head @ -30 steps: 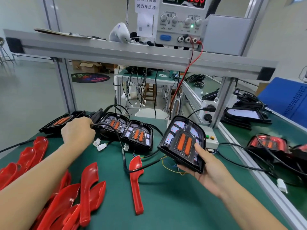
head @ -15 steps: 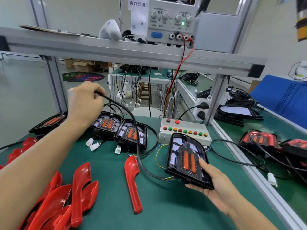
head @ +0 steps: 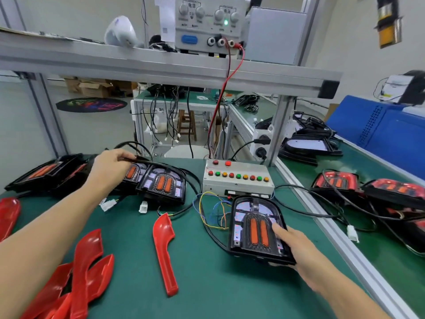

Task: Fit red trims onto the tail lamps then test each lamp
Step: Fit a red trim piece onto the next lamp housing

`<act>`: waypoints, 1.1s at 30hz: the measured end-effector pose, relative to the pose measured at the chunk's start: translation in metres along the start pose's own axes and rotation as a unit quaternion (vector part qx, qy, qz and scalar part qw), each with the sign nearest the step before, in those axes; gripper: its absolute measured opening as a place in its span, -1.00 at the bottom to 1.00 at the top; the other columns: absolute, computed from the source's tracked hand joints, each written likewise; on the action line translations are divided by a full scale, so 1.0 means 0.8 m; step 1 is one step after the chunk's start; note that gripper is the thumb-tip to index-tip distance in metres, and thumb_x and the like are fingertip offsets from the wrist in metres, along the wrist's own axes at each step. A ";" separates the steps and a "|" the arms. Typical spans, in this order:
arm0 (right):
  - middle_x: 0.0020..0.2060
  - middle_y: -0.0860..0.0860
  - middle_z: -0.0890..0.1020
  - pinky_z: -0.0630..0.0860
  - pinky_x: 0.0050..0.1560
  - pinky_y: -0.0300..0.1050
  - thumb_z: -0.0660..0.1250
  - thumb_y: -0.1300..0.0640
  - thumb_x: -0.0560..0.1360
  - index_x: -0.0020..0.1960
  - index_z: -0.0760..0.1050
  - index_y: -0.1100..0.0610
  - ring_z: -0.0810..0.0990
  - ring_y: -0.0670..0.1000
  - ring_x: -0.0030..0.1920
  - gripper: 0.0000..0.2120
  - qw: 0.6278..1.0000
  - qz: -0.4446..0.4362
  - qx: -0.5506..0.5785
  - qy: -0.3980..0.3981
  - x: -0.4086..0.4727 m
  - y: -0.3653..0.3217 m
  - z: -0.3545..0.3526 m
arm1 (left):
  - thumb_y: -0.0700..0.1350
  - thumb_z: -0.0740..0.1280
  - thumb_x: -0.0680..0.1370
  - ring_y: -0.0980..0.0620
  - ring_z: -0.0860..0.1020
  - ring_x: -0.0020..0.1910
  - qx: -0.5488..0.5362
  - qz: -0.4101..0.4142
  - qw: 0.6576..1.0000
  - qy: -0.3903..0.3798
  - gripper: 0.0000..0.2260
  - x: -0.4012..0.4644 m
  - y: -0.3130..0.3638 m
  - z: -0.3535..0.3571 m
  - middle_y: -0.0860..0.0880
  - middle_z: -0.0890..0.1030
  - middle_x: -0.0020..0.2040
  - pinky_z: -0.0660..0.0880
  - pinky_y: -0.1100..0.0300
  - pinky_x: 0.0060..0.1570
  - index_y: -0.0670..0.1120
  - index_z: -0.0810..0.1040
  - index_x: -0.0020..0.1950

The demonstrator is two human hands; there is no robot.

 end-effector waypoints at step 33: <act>0.17 -0.15 0.60 0.41 0.16 -0.24 0.18 -0.03 0.63 0.30 0.46 -0.09 0.57 -0.15 0.14 -0.74 0.944 -0.044 -0.325 -0.037 -0.005 -0.028 -0.002 | -0.05 0.31 0.46 -0.05 0.55 0.10 0.343 0.018 0.900 -0.268 -0.75 -0.104 -0.008 0.129 0.00 0.60 0.10 0.50 0.14 0.03 0.03 0.56 0.13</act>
Point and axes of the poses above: each hand's wrist, its own x-axis towards the middle knuckle, its own z-axis out of the palm, y = z × x, the point moved 8 cm from there along x, towards the middle knuckle
